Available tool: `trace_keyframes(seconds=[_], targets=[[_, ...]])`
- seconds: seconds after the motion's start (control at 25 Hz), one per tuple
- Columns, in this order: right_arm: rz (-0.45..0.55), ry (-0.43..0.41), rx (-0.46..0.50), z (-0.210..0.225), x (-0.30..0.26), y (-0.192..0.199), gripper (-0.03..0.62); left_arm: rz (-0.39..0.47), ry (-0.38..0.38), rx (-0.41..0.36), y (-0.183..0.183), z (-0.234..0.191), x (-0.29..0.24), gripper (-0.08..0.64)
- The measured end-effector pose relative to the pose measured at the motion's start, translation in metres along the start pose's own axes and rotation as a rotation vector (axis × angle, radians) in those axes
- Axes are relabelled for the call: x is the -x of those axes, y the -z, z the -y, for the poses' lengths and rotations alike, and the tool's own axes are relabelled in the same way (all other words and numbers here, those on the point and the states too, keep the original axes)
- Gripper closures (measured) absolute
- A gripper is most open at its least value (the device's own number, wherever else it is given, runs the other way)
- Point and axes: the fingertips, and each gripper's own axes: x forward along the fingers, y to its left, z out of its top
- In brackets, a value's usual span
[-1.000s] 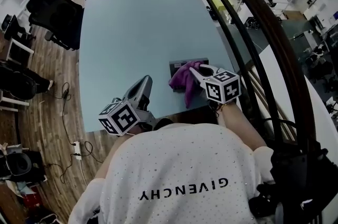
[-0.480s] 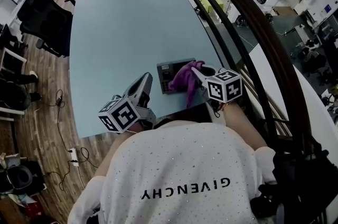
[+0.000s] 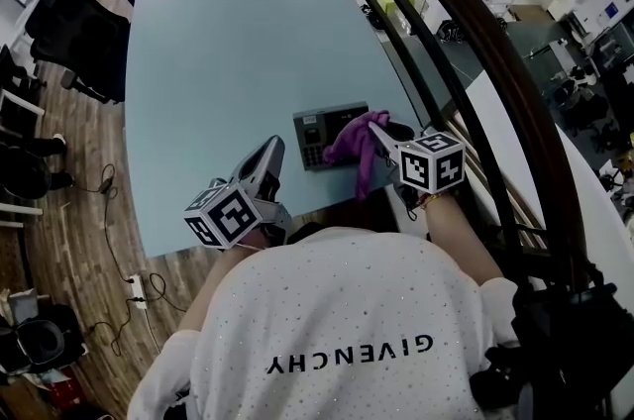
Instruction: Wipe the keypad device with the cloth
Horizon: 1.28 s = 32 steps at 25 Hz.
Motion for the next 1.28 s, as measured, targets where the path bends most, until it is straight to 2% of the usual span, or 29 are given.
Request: trace_keyframes(seconds=[0.32,0.56,0.72,0.88,1.28], targets=[[-0.051,-0.107,0.072,-0.07,-0.028,0.005,0.568,-0.007,-0.042,0.021,-0.002,-0.024,0.029,0.557],[-0.091,-0.129,0.075,-0.106,-0.053,0.017,0.568,-0.008,-0.106,0.041,-0.012,-0.05,0.073,0.557],[-0.092,-0.096,0.067,-0.12,-0.075,0.018,0.568,-0.002,-0.137,0.053,-0.024,-0.076,0.103,0.557],[-0.079,-0.05,0.043,-0.116,-0.087,0.024,0.568,-0.007,-0.147,0.057,-0.026,-0.092,0.12,0.557],[-0.03,0.041,-0.023,-0.1,-0.096,0.02,0.568,-0.028,-0.143,0.056,-0.029,-0.12,0.133,0.557]])
